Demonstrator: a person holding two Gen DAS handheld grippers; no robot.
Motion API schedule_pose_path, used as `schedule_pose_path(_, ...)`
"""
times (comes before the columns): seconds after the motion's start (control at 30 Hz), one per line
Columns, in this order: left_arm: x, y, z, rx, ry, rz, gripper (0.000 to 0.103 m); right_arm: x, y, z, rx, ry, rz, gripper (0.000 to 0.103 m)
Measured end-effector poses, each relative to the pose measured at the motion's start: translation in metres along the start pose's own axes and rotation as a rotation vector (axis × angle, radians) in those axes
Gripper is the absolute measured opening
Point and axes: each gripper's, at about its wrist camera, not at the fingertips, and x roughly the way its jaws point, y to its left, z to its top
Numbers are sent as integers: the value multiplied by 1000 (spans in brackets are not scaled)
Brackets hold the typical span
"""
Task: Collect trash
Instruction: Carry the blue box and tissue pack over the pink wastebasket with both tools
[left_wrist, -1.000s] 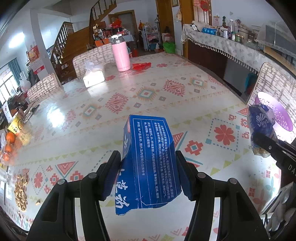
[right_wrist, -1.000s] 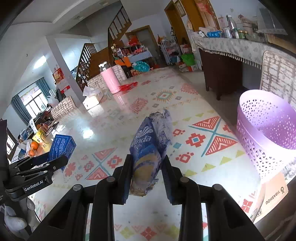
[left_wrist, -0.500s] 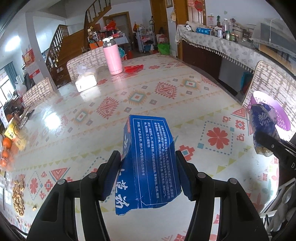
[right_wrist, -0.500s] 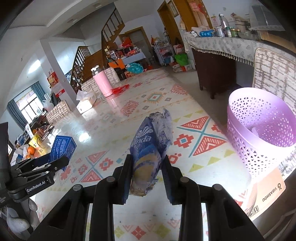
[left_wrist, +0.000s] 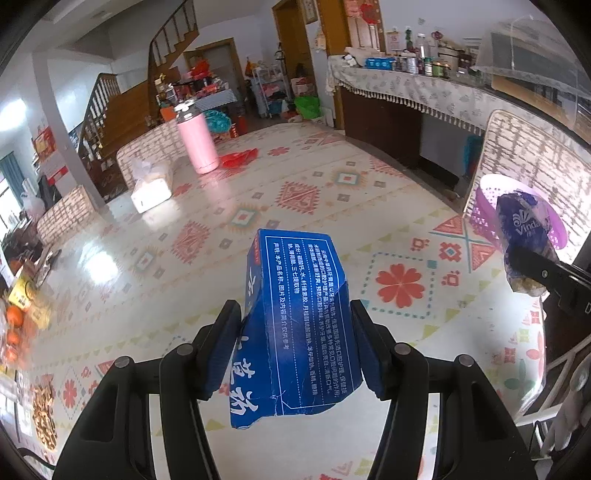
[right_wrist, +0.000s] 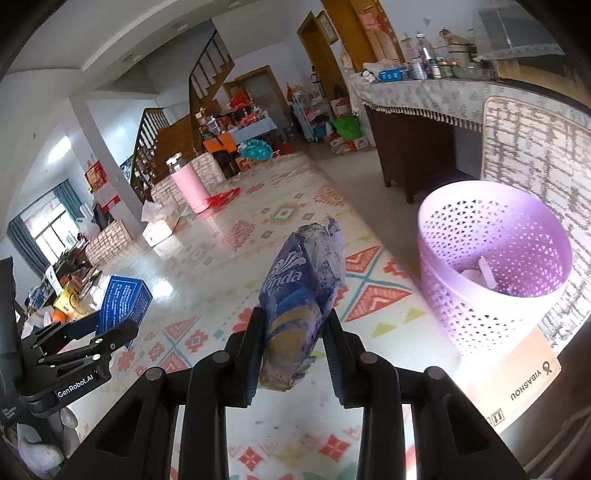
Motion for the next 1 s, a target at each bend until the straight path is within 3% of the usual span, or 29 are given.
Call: schedule_pose_path(1.0,27,-129,68,228,-27,-130,59,-36,-117,31,134,-47,-141,35)
